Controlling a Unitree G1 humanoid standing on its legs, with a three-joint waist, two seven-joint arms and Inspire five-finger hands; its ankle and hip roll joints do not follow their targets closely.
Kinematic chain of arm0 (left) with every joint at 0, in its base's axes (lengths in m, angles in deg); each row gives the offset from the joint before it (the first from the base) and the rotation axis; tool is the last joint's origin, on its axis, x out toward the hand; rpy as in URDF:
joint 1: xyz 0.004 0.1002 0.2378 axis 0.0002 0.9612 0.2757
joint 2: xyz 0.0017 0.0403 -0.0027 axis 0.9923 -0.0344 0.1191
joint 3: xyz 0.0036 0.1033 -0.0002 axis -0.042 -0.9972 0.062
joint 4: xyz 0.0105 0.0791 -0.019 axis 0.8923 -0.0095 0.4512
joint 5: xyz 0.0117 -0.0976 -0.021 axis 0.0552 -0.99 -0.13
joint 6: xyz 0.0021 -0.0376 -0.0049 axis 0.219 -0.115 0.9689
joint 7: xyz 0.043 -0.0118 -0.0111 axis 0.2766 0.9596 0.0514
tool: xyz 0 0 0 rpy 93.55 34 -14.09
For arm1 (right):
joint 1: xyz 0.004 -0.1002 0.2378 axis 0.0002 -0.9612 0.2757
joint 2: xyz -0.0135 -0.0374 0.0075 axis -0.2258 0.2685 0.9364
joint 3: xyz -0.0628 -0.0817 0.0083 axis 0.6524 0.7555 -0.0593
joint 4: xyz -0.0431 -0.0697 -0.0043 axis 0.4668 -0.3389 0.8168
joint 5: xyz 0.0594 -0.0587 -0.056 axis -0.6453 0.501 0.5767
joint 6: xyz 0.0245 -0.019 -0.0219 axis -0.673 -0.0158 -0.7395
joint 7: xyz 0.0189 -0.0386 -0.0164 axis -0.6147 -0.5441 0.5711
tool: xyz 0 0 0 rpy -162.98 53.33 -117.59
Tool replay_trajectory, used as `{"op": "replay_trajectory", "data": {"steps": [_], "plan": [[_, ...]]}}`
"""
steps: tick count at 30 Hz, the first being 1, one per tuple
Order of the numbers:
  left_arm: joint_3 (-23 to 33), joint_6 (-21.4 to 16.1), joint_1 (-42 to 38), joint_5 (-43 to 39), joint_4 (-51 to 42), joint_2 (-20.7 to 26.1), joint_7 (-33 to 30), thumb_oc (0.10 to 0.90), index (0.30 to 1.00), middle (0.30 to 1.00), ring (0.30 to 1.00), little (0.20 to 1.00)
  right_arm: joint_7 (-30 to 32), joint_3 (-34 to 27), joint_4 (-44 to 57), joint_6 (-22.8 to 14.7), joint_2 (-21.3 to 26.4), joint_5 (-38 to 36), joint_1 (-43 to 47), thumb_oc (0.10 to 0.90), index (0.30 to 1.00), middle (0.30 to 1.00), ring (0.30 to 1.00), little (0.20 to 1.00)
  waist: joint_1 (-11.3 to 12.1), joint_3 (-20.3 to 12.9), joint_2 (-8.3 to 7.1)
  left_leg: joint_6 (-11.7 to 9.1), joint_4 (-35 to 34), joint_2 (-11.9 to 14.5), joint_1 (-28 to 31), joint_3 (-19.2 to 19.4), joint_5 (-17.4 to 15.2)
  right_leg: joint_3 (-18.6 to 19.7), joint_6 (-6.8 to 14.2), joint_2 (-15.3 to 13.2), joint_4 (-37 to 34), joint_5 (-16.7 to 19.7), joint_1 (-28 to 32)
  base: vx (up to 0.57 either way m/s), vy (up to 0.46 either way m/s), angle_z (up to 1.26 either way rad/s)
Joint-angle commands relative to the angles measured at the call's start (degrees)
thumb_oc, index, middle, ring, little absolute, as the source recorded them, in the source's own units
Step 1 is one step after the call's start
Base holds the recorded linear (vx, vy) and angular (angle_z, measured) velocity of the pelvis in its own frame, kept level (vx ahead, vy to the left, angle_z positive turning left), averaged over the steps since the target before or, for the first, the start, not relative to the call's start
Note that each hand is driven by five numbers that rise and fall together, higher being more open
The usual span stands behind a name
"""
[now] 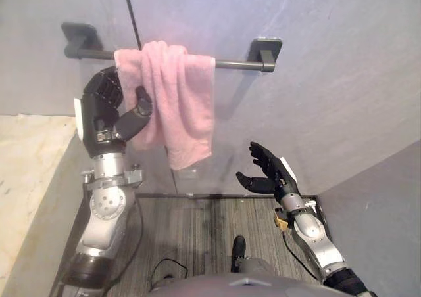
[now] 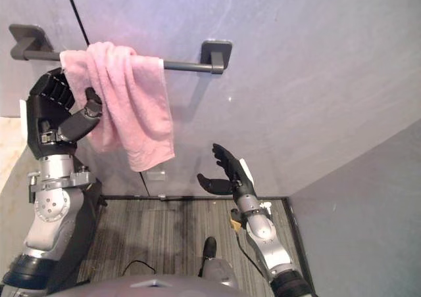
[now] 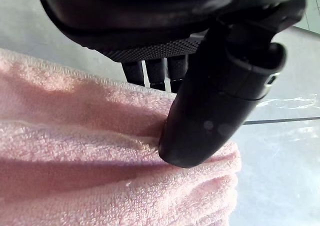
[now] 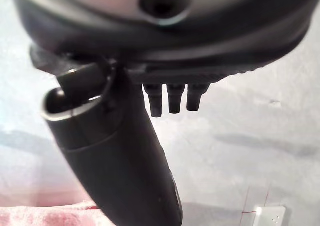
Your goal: Organize the bathroom.
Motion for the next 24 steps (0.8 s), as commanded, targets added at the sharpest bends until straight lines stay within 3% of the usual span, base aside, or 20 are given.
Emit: {"op": "replay_trajectory", "data": {"steps": [1,10,16,24], "plan": [[2.5,-5.7,-7.2,4.5,-0.7,3.2,-1.6,0.4,0.3,0.3,0.3,0.3,-0.5,-2.1,1.8,-4.7,2.2,-0.7,4.3,0.8,0.9,0.9,0.9,0.9,-0.7,-2.7,1.97,5.7,0.1,-6.2,-3.3,2.2,-1.3,0.0,8.6,-0.9,0.8,-9.0,4.6,0.03,0.012,-0.07],[4.2,-4.5,-5.6,5.5,-1.3,1.8,-3.8,0.4,0.3,0.3,0.3,0.3,-1.0,-3.7,2.8,-4.8,2.2,-0.4,3.6,0.8,0.9,0.9,0.9,0.9,-0.5,-2.9,1.78,5.6,0.1,-6.2,-3.4,2.2,-1.2,0.0,8.3,-0.6,0.4,-9.5,5.4,0.01,0.005,-0.04],[4.1,-3.2,-4.8,4.4,-0.8,1.3,-4.9,0.4,0.3,0.3,0.3,0.3,-0.9,-5.1,9.8,-6.0,3.4,-2.3,5.8,0.8,0.9,0.9,0.9,0.9,0.0,-2.6,1.62,5.5,0.1,-6.2,-3.5,1.8,-1.0,-0.1,8.0,-0.4,0.3,-9.6,5.7,0.0,0.0,0.0],[1.9,-0.9,-5.2,4.2,-0.7,0.1,-4.6,0.4,0.3,0.3,0.3,0.3,-0.6,-5.4,18.7,-4.8,6.1,-2.8,10.9,0.8,0.9,0.9,0.9,0.9,1.4,-2.4,1.19,5.7,0.1,-6.5,-3.8,1.4,-1.2,-0.4,8.0,-0.5,0.3,-9.8,5.8,0.0,0.0,0.0]]}}
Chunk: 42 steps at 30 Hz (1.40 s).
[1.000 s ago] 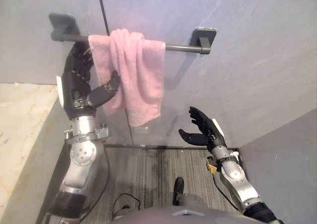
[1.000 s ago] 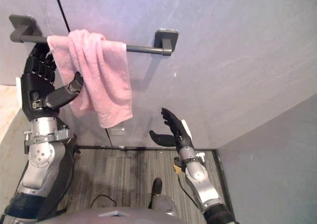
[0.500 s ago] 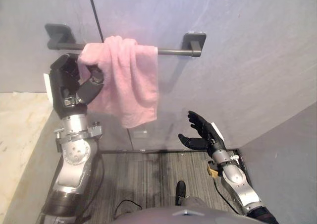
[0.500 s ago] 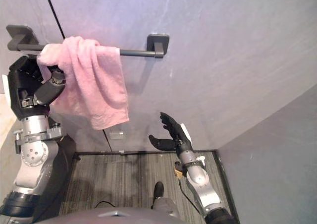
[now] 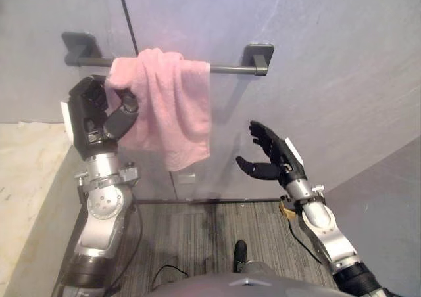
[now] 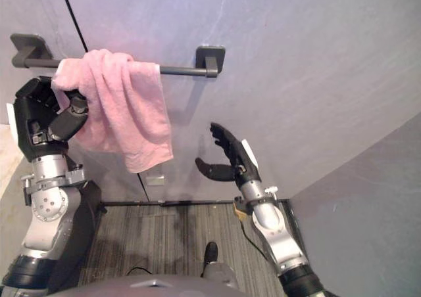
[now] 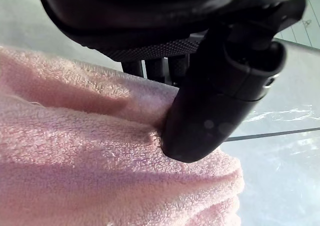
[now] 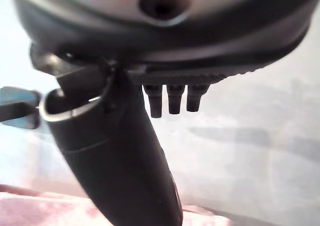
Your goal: Organize the bathroom.
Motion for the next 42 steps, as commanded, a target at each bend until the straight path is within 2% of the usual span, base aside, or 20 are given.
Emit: {"op": "replay_trajectory", "data": {"steps": [1,4,6,7,11,19,28,29,31,33,42], "plan": [[-0.6,-2.1,-5.5,2.3,-1.1,2.0,-0.3,0.4,0.3,0.3,0.3,0.3,0.7,-4.0,6.4,-4.7,1.5,-2.3,8.7,0.8,0.9,0.9,0.9,0.9,1.4,-0.6,0.65,5.6,0.1,-6.5,-3.9,0.6,-1.0,-1.2,8.1,-0.7,0.3,-9.9,6.2,0.0,0.0,0.0],[-1.1,-1.9,-5.7,1.7,-1.0,2.1,0.2,0.4,0.3,0.3,0.3,0.3,-0.1,-4.1,7.4,-4.4,1.9,-3.2,9.8,0.8,0.9,0.9,0.9,0.9,1.8,-0.5,0.49,5.7,0.1,-6.6,-3.9,0.5,-1.1,-1.4,8.1,-0.8,0.4,-9.9,6.1,0.0,0.0,0.0],[-1.8,-1.8,-6.0,1.9,-0.9,2.1,0.2,0.4,0.3,0.3,0.3,0.3,-0.8,-3.7,8.2,-3.4,2.3,-3.7,10.9,0.8,0.9,0.9,0.9,0.9,2.2,-0.5,0.39,5.8,0.1,-6.7,-4.0,0.3,-1.2,-1.5,8.2,-0.9,0.5,-9.9,6.1,0.0,0.0,0.0],[-2.3,-1.3,-6.4,1.8,-1.2,2.2,0.3,0.4,0.3,0.3,0.3,0.3,-1.8,-3.1,8.5,-1.8,2.7,-4.1,12.1,0.8,0.9,0.9,0.9,0.9,2.6,-0.5,0.24,5.8,0.1,-6.8,-4.1,0.2,-1.2,-1.7,8.2,-0.9,0.6,-9.9,6.1,0.0,0.0,0.0],[-2.8,-1.1,-6.7,1.1,-1.0,2.4,0.8,0.4,0.3,0.3,0.3,0.3,-2.1,-1.9,8.8,-0.1,3.0,-4.3,13.8,0.8,0.9,0.9,0.9,0.9,3.1,-0.5,0.11,5.9,0.1,-6.8,-4.1,0.1,-1.2,-1.8,8.1,-1.0,0.7,-9.9,6.1,0.0,0.0,0.0],[-5.2,-0.6,-7.4,0.0,0.8,2.4,2.1,0.4,0.3,0.3,0.3,0.3,2.0,-0.8,7.2,-0.3,2.6,-3.0,19.7,0.8,0.9,0.9,0.9,0.9,4.1,-0.5,-0.13,6.0,0.1,-7.0,-3.9,-0.2,-1.4,-2.1,8.1,-1.1,1.1,-9.9,5.9,0.01,-0.002,0.01],[-6.5,0.3,-7.6,-0.6,1.2,2.1,3.4,0.4,0.3,0.3,0.3,0.3,2.0,-0.1,8.6,1.9,2.8,-2.8,24.0,0.8,0.9,0.9,0.9,0.9,4.8,-0.5,-0.24,6.4,0.1,-7.2,-3.7,-0.3,-1.6,-2.0,7.9,-1.2,1.8,-10.3,5.7,0.0,0.0,0.0],[-6.6,0.3,-7.6,-0.6,1.3,2.1,3.5,0.4,0.3,0.3,0.3,0.3,1.8,0.0,8.8,2.2,2.9,-3.2,24.5,0.584,0.575,0.575,0.575,0.575,4.9,-0.5,-0.27,6.4,0.1,-7.2,-3.7,-0.4,-1.6,-2.0,7.9,-1.2,1.9,-10.3,5.6,0.0,0.0,0.0],[-6.8,0.3,-7.7,-0.7,1.4,2.1,3.5,0.4,0.3,0.3,0.3,0.3,1.6,0.2,8.8,2.6,2.8,-2.9,25.0,0.527,0.491,0.491,0.491,0.491,5.0,-0.6,-0.3,6.4,0.1,-7.3,-3.7,-0.5,-1.6,-2.0,7.9,-1.2,2.0,-10.4,5.6,0.0,0.0,0.0],[-7.0,0.3,-7.8,-0.7,1.6,2.1,3.5,0.4,0.3,0.3,0.3,0.3,1.6,0.5,8.9,3.0,2.8,-2.7,25.4,0.4,0.3,0.3,0.3,0.3,5.0,-0.5,-0.33,6.5,0.2,-7.3,-3.7,-0.6,-1.6,-2.0,7.9,-1.2,2.1,-10.4,5.5,0.0,0.0,0.0],[-7.9,0.4,-7.8,-0.3,2.1,1.8,3.5,0.4,0.3,0.3,0.3,0.3,2.8,1.0,8.4,5.0,3.0,-2.1,27.4,0.4,0.3,0.3,0.3,0.3,5.4,-0.5,-0.51,6.6,0.3,-7.4,-3.6,-0.6,-1.9,-2.1,7.7,-1.2,2.2,-10.5,5.5,0.0,-0.002,0.02]]}}
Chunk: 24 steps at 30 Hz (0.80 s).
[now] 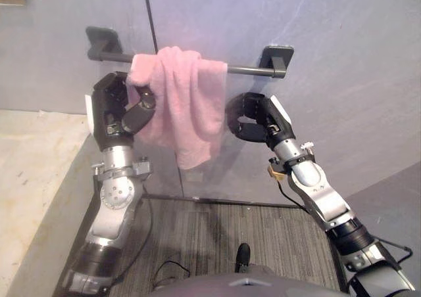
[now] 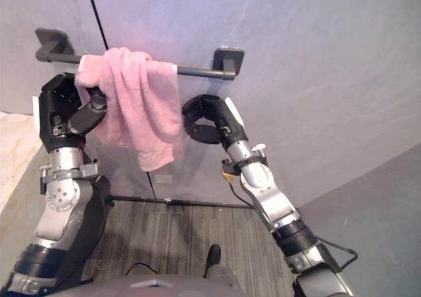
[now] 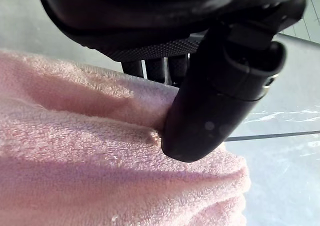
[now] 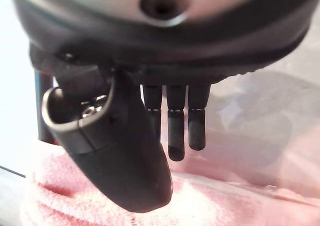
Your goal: Organize the bathroom.
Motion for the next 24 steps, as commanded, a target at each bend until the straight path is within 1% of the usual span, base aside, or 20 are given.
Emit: {"op": "replay_trajectory", "data": {"steps": [1,5,13,14,15,17,24], "plan": [[-3.1,-2.1,-2.7,1.6,-0.2,2.5,0.5,0.4,0.3,0.3,0.3,0.3,1.3,-3.9,5.0,-3.9,0.5,-0.1,9.4,0.4,0.3,0.3,0.3,0.3,1.5,-0.5,-0.8,6.6,0.2,-7.5,-3.0,0.8,-2.0,-0.7,7.7,-0.9,2.3,-10.4,5.4,0.0,0.0,0.0],[-2.9,-2.3,-2.5,1.6,0.0,2.6,0.3,0.4,0.3,0.3,0.3,0.3,1.8,-4.2,3.8,-3.6,0.2,-0.1,7.8,0.4,0.3,0.3,0.3,0.3,1.3,-0.5,-0.8,6.7,0.2,-7.4,-3.1,1.0,-2.0,-0.5,7.8,-1.0,2.4,-10.5,5.2,0.0,0.003,0.02],[-2.4,-2.4,-1.9,2.0,-0.2,2.5,-0.1,0.4,0.3,0.3,0.3,0.3,2.5,-5.3,1.7,-6.0,-0.6,-0.6,3.4,0.4,0.3,0.3,0.3,0.3,0.5,-0.2,-0.61,6.8,0.2,-7.3,-2.9,1.4,-2.1,-0.1,7.9,-0.9,2.6,-10.4,5.0,0.0,0.0,0.0],[-2.5,-2.4,-1.8,2.1,-0.3,2.4,-0.2,0.4,0.3,0.3,0.3,0.3,2.4,-5.6,1.6,-6.2,-0.8,-0.5,2.9,0.695,0.742,0.742,0.742,0.742,0.4,-0.1,-0.57,6.9,0.2,-7.3,-2.8,1.4,-2.1,-0.1,7.9,-0.9,2.6,-10.4,5.0,0.0,0.0,0.0],[-2.5,-2.4,-1.7,2.2,-0.3,2.4,-0.3,0.4,0.3,0.3,0.3,0.3,2.1,-5.7,1.7,-6.3,-0.8,-0.4,2.7,0.8,0.9,0.9,0.9,0.9,0.3,-0.1,-0.54,6.9,0.2,-7.3,-2.8,1.4,-2.1,-0.1,7.9,-0.9,2.6,-10.4,5.0,0.0,0.0,0.0],[-2.5,-2.3,-1.7,2.2,-0.4,2.4,-0.3,0.4,0.3,0.3,0.3,0.3,1.0,-5.8,2.1,-7.0,-0.7,0.0,2.3,0.8,0.9,0.9,0.9,0.9,0.2,-0.1,-0.49,6.9,0.1,-7.4,-2.7,1.4,-2.1,-0.1,7.9,-0.8,2.4,-10.3,5.1,0.0,0.0,0.0],[-2.7,-2.1,-2.2,3.0,-0.3,2.1,-1.8,0.4,0.3,0.3,0.3,0.3,-0.2,-5.3,4.8,-6.5,0.3,1.0,4.0,0.8,0.9,0.9,0.9,0.9,0.2,-0.1,-0.51,6.8,0.0,-7.5,-2.7,1.3,-2.1,0.0,7.7,-0.7,2.2,-10.4,5.3,0.0,0.0,0.0]]}}
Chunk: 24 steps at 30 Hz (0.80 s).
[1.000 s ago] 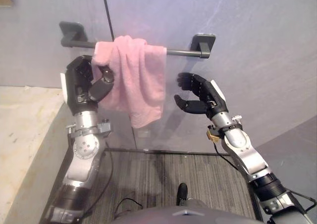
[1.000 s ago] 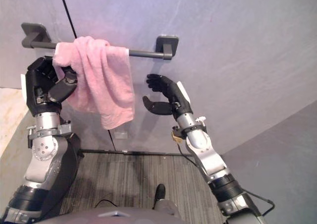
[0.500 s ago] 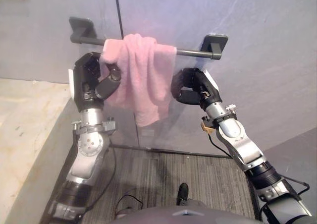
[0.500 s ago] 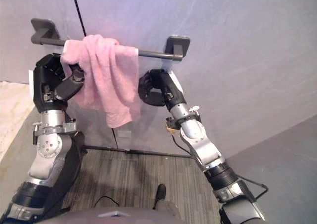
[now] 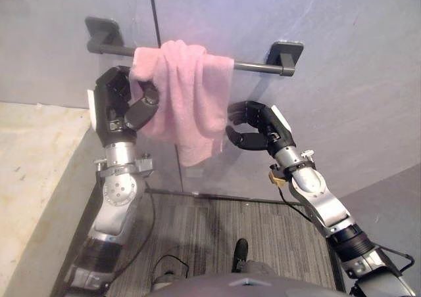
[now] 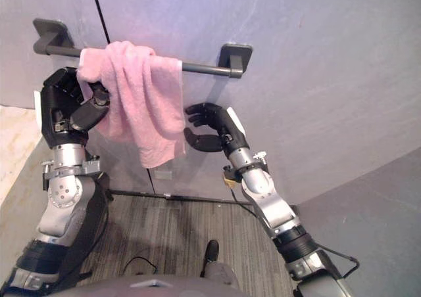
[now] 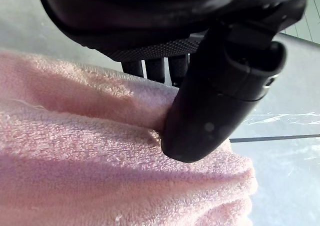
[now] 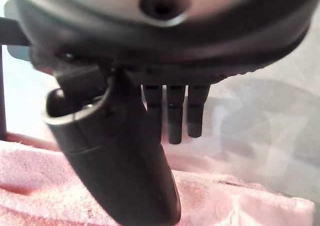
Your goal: Organize the bathroom.
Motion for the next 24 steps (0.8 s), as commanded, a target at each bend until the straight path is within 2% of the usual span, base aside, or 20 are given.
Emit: {"op": "replay_trajectory", "data": {"steps": [1,10,15,20,24], "plan": [[-2.2,-1.5,-0.7,3.0,-0.2,2.1,-0.8,0.4,0.3,0.3,0.3,0.3,0.3,-4.8,6.6,-7.4,0.8,0.3,8.4,0.8,0.9,0.9,0.9,0.9,0.1,-2.1,0.38,6.8,0.2,-7.4,-2.7,1.4,-2.1,0.1,7.7,-0.6,2.3,-10.4,5.1,0.0,0.0,0.0],[-2.5,-0.7,-1.4,3.3,0.2,2.0,-0.7,0.4,0.3,0.3,0.3,0.3,-0.1,-5.5,11.7,-5.4,2.1,-1.8,12.6,0.8,0.9,0.9,0.9,0.9,0.4,-2.2,0.23,6.7,0.2,-7.5,-2.9,1.2,-2.0,0.1,7.6,-0.5,2.4,-10.6,5.2,0.0,0.0,0.0],[-2.5,-0.6,-1.3,3.5,0.3,1.7,-0.5,0.4,0.3,0.3,0.3,0.3,-3.5,-4.7,14.9,-2.1,2.5,-3.5,14.0,0.8,0.9,0.9,0.9,0.9,0.5,-2.4,0.12,6.8,0.3,-7.5,-3.0,1.2,-2.0,0.3,7.5,-0.5,2.5,-10.8,5.2,0.0,0.0,0.0],[-3.2,-0.7,-1.8,4.0,1.0,1.4,-1.0,0.4,0.3,0.3,0.3,0.3,-4.1,-3.1,14.6,0.7,2.1,-3.4,15.2,0.8,0.9,0.9,0.9,0.9,0.7,-2.6,0.02,6.7,0.2,-7.5,-3.0,1.1,-1.9,0.0,7.5,-0.5,2.5,-10.8,5.3,-0.01,0.0,0.0],[-3.1,-0.8,-2.0,4.0,1.4,1.3,-1.1,0.4,0.3,0.3,0.3,0.3,-3.4,-2.5,12.9,1.4,1.5,-4.2,14.7,0.8,0.9,0.9,0.9,0.9,0.7,-2.7,0.01,6.8,0.3,-7.4,-3.0,1.1,-1.9,0.1,7.4,-0.4,2.8,-11.1,5.3,-0.02,0.0,0.0]]}}
